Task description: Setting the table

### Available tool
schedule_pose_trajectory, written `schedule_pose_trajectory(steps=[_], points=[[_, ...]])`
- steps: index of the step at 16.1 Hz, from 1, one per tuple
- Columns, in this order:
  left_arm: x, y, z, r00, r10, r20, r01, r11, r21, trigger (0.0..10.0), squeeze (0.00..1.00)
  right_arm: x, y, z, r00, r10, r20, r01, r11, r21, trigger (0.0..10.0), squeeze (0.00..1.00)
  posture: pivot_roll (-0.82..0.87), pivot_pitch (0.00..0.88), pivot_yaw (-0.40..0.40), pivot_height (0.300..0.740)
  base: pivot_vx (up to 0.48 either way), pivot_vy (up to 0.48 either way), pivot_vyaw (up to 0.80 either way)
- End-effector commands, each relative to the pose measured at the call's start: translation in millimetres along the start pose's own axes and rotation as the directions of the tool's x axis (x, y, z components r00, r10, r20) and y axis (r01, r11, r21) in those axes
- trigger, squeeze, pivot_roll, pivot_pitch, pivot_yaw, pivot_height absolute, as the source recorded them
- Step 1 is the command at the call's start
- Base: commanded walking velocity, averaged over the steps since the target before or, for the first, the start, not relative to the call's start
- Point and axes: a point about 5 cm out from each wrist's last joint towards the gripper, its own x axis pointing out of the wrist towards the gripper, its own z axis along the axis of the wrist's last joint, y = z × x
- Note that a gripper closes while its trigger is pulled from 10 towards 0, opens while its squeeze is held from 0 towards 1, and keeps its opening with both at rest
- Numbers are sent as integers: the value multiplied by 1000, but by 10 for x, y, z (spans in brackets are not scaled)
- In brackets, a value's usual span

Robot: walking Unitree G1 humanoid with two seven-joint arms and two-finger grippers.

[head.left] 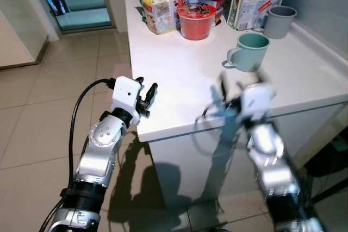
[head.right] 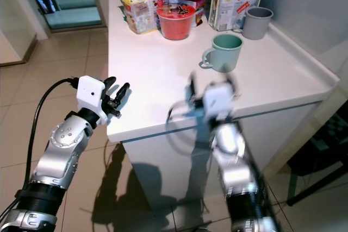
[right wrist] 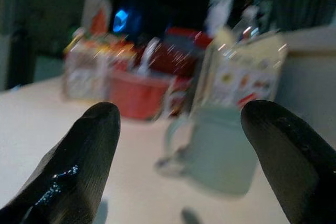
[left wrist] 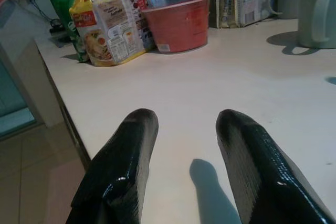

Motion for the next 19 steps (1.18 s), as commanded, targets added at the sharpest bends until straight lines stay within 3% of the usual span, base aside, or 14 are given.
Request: schedule_pose_trajectory(steps=[1, 4, 5, 8, 16, 19], points=[[-8, -8, -23, 1000, -4, -6, 4, 1000, 12, 10000, 0, 5, -46, -58, 998, -34, -43, 35, 999, 8, 10000, 0, 37, 0, 71, 740, 0, 0, 0], [2, -14, -12, 1000, -10, 0, 10, 1000, 23, 10000, 0, 123, -233, -166, 988, -118, -101, 120, 993, 13, 10000, 0, 40, 0, 76, 740, 0, 0, 0], [6, -11, -10, 1000, -14, 0, 14, 1000, 27, 10000, 0, 244, -307, -225, 979, -152, -138, 156, 988, 15, 10000, 0, 41, 0, 84, 740, 0, 0, 0], [3, -1, -3, 1000, -17, -1, 17, 999, 37, 10000, 0, 421, -360, -238, 972, -174, -160, 180, 983, 26, 10000, 0, 53, 0, 85, 740, 0, 0, 0], [-20, 10, 0, 1000, -14, -4, 14, 999, 46, 10000, 0, 733, -272, -195, 972, -141, -189, 155, 986, 59, 10000, 0, 69, 0, 85, 740, 0, 0, 0], [-35, 5, -18, 1000, -16, -14, 17, 999, 48, 10000, 0, 789, -315, -207, 959, -159, -233, 191, 974, 122, 10000, 0, 63, 0, 88, 740, 0, 0, 0]])
